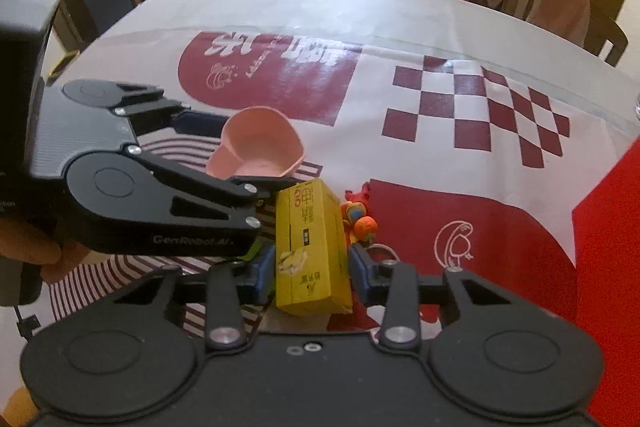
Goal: Organize rigid objects
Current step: 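Grasp the pink heart bowl with the left tool while the right tool grasps the yellow box, then carry the pink bowl and yellow box into the shoebox and open both tools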
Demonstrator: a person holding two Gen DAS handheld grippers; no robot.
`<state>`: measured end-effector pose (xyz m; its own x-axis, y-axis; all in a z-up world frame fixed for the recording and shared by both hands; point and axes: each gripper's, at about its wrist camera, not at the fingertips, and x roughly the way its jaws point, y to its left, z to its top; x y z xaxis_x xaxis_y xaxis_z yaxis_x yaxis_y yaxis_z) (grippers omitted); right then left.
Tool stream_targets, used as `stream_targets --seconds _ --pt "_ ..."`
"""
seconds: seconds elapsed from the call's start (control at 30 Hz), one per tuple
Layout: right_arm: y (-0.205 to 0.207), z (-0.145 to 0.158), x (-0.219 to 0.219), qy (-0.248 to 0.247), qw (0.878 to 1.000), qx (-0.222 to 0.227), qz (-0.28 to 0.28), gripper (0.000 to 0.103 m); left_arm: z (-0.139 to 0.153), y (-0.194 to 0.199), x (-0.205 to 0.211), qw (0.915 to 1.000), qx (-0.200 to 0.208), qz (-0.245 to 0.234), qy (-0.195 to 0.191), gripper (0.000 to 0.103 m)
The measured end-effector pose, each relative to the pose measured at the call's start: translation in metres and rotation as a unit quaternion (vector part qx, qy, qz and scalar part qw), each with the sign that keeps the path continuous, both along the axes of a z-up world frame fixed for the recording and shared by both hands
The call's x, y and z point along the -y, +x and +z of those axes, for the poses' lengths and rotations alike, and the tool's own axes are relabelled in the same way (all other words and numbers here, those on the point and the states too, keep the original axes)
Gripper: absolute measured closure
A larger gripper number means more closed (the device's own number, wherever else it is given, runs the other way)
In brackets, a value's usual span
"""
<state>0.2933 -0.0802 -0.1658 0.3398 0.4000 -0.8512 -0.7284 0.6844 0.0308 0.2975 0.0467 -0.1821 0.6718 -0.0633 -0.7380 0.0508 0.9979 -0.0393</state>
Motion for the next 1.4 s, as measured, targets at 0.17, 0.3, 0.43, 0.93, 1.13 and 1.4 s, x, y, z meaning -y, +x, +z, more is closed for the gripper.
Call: stream_targets --seconds 0.17,0.3,0.43,0.93,1.13,1.4 --pt "-0.001 0.012 0.013 0.028 0.999 -0.009 -0.027 0.073 0.006 -0.005 -0.002 0.9999 0.0 0.007 -0.011 0.034" --pt "-0.003 0.02 0.027 0.044 0.998 -0.019 -0.052 0.074 0.014 -0.012 -0.004 0.9997 0.004 0.013 -0.022 0.034" --pt "-0.006 0.026 0.044 0.062 0.995 -0.028 -0.075 0.074 0.022 -0.019 -0.007 0.9994 0.002 0.022 -0.026 0.034" --pt "-0.029 0.094 0.106 0.118 0.985 0.001 -0.129 0.074 0.093 -0.056 0.03 0.9982 0.021 -0.001 -0.055 0.034" --pt "-0.023 0.112 0.138 0.134 0.978 0.016 -0.159 0.074 0.124 -0.058 0.062 0.9964 0.038 -0.029 -0.07 0.034" --pt "-0.007 0.126 0.191 0.15 0.968 0.038 -0.196 0.074 0.16 -0.047 0.115 0.993 0.07 -0.061 -0.074 0.034"
